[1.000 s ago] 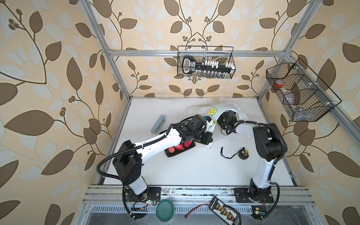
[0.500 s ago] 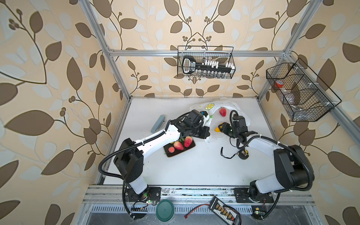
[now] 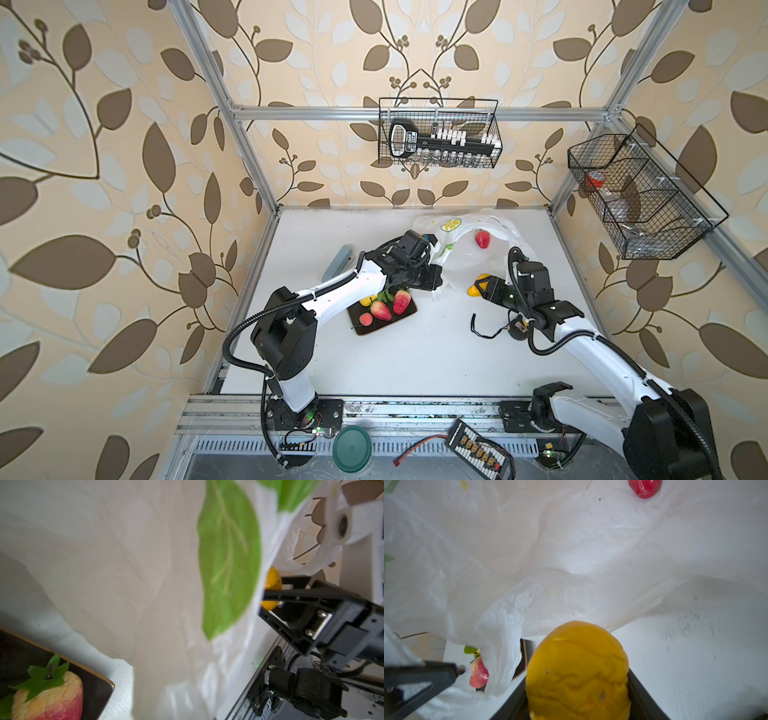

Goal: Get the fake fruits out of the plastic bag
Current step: 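Lift the yellow pear up out of the bag with the right gripper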

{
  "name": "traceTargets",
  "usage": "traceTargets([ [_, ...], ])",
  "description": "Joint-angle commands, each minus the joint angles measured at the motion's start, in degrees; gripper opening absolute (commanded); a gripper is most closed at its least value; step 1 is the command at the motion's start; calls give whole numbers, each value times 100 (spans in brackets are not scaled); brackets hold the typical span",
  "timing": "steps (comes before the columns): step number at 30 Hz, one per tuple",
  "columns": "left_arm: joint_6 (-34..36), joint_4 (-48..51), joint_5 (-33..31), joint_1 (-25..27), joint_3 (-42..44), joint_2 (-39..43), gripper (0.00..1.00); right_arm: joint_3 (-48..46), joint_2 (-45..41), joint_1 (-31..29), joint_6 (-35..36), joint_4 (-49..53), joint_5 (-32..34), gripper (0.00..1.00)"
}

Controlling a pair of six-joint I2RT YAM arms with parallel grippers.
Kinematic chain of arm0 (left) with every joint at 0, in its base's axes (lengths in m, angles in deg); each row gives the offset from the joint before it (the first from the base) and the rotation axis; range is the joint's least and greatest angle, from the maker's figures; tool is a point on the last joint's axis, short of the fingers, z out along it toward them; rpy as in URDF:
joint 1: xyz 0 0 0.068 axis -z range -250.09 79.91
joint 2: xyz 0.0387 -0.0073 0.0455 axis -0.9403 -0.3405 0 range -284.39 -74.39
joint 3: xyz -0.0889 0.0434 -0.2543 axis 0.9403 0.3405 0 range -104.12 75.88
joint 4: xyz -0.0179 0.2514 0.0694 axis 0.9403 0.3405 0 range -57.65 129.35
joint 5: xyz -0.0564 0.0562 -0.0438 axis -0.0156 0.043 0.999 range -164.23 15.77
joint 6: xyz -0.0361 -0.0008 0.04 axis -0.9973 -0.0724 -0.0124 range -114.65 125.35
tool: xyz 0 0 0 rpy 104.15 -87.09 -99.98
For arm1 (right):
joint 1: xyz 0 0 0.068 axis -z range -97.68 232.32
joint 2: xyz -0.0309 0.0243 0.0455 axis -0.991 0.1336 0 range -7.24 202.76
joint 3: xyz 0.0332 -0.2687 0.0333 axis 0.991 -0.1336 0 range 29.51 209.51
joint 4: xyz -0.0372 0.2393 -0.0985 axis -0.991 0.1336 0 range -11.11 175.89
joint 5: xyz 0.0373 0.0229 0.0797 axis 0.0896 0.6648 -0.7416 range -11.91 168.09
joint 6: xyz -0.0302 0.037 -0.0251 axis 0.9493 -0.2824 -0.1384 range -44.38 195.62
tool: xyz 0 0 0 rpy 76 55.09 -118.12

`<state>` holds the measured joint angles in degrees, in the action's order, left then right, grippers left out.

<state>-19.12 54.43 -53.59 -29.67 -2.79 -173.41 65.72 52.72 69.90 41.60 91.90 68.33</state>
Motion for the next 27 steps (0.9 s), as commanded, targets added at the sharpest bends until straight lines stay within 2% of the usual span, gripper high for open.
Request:
traceTargets([
  [1,109,-143,97,-87,-187,-153,0,-123,-359,-32,19,418,-303,45],
  [5,147,-197,115,-104,-277,-352,0,-174,-731,-41,-43,577,-602,45],
  [9,181,-356,65,-98,-220,-406,0,-62,-1060,-46,119,912,-442,45],
  [13,208,-415,72,-100,-119,-391,8,70,-1338,-42,311,1028,-516,45],
  [17,202,-434,109,-105,-50,-412,11,-23,-1664,-42,433,770,-874,46],
  [27,145,-504,194,-103,-103,-538,2,-177,-1933,-42,756,409,-1960,46],
])
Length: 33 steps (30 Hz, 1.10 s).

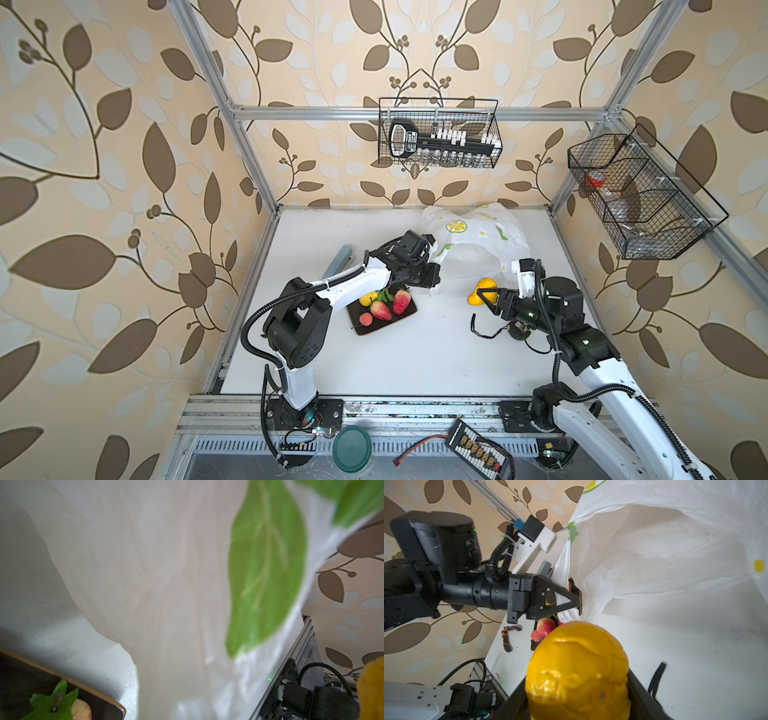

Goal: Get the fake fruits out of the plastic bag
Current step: 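Lift the yellow pear up out of the bag with the right gripper, then carry the pear toward the black pad while the left gripper releases the bag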

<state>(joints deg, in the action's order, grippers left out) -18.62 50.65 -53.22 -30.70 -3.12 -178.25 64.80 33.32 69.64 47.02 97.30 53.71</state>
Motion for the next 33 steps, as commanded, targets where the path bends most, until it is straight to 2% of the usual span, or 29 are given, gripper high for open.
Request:
traceTargets([
  [1,87,-125,157,2,-99,-77,1,-84,28,-15,251,-159,-595,46],
  [4,95,-86,186,-2,-152,-117,4,24,112,-30,319,-219,-771,46],
  [6,94,-83,183,1,-137,-79,12,165,132,-24,383,-228,-675,46],
  [9,103,-98,117,1,-19,111,36,397,153,-30,547,-150,-144,46],
  [10,106,-103,77,2,25,200,47,475,187,-31,578,-131,110,46],
  [14,128,-57,-59,2,313,689,74,840,399,-31,740,-140,692,46],
  [15,137,-32,-86,-2,399,819,88,930,468,-31,779,-145,748,45],
  [17,149,-28,-169,-2,617,1180,96,1136,634,-31,862,-163,877,45],
  [18,149,-28,-207,6,730,1343,99,1224,706,-28,915,-179,886,45],
  [24,171,153,-388,0,1345,2598,99,1700,1152,-32,1110,-351,871,45],
  [27,199,371,-692,-1,1563,3196,99,1983,1422,-33,1202,-434,841,44],
  [30,159,811,-1408,-1,1577,3687,99,2351,1773,-155,1329,-479,827,43],
  [33,-32,1378,-2608,-28,1481,4118,99,2769,2155,-632,1610,-505,1168,44],
])
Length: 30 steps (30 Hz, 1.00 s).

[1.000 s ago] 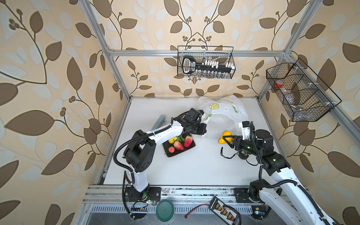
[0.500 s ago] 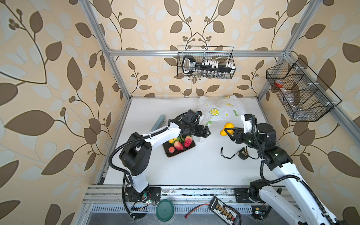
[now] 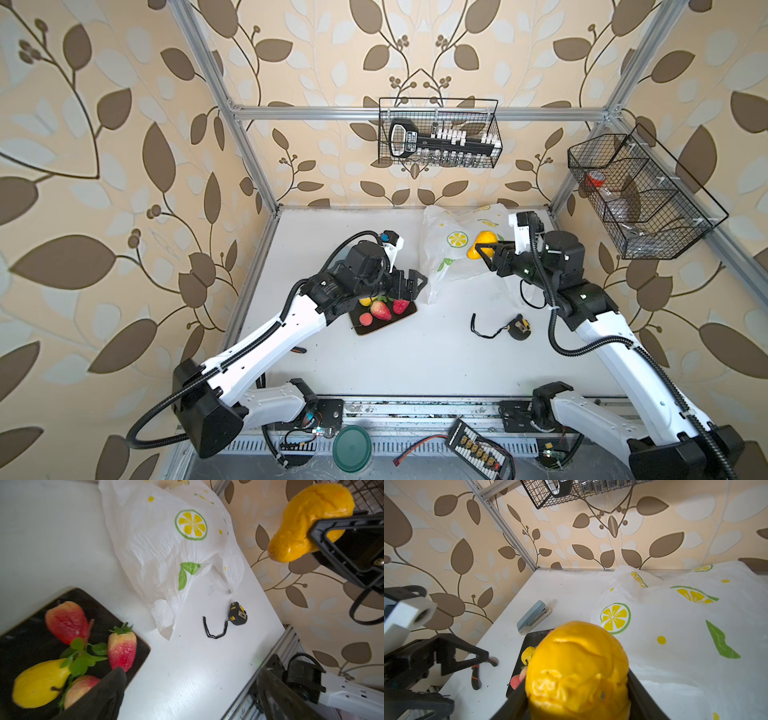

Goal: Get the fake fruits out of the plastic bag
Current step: 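Carry the pear toward the black pad while the left gripper releases the bag, then lower the pear onto the black pad and open the right gripper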

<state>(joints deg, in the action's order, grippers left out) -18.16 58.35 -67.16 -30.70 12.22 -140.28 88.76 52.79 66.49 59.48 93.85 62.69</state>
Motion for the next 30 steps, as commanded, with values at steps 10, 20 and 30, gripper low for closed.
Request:
traceTargets([
  [10,-1196,1835,-5070,-94,-79,1762,99,1792,2312,-2207,960,-159,1212,44],
  [20,-1711,2457,-6181,-103,-18,2649,99,3807,5141,-3381,1037,188,1670,43],
  [30,-1634,2821,-6163,-105,149,3042,99,5255,7030,-3600,743,195,1307,43],
])
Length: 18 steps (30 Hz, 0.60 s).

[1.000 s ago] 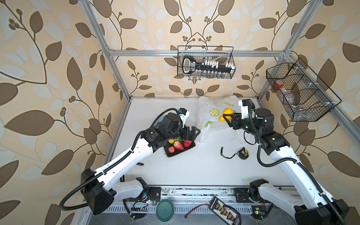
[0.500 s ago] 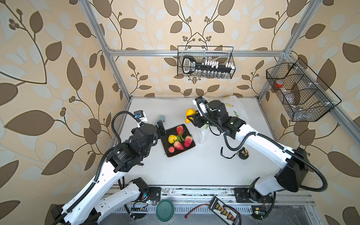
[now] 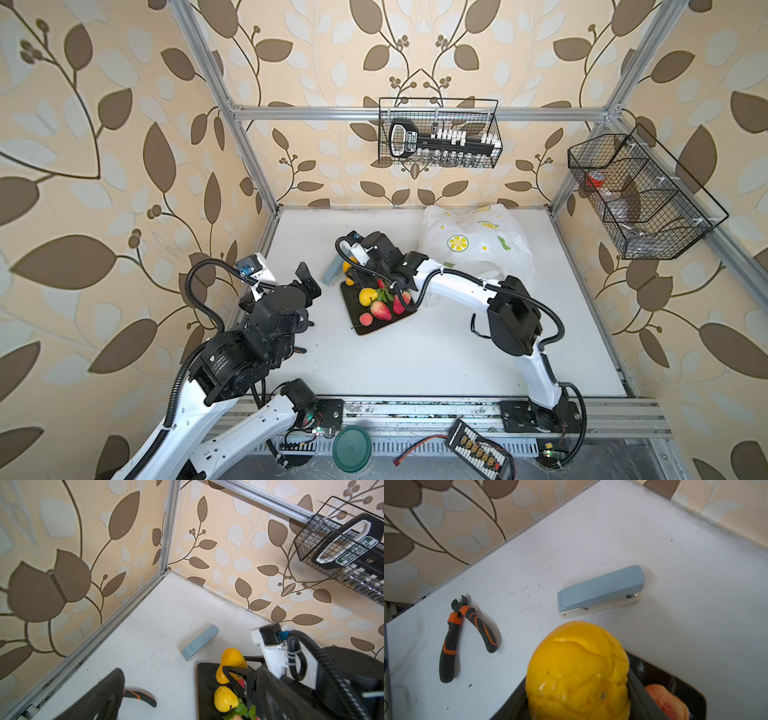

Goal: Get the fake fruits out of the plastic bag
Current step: 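Lower the pear onto the black pad and open the right gripper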

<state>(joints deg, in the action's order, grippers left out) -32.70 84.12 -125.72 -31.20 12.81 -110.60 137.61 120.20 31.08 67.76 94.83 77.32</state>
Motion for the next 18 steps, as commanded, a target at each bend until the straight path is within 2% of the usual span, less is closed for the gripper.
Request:
traceTargets([
  [1,-206,282,-296,-55,101,108,99,474,434,-78,-84,118,-177,43],
  [10,-324,536,-270,-53,141,285,99,424,949,-105,-197,112,-68,44],
  [12,-335,523,-256,-57,154,290,99,375,984,-104,-190,119,57,49],
  [18,-291,486,-221,-55,128,222,99,268,871,-118,-131,68,112,71],
])
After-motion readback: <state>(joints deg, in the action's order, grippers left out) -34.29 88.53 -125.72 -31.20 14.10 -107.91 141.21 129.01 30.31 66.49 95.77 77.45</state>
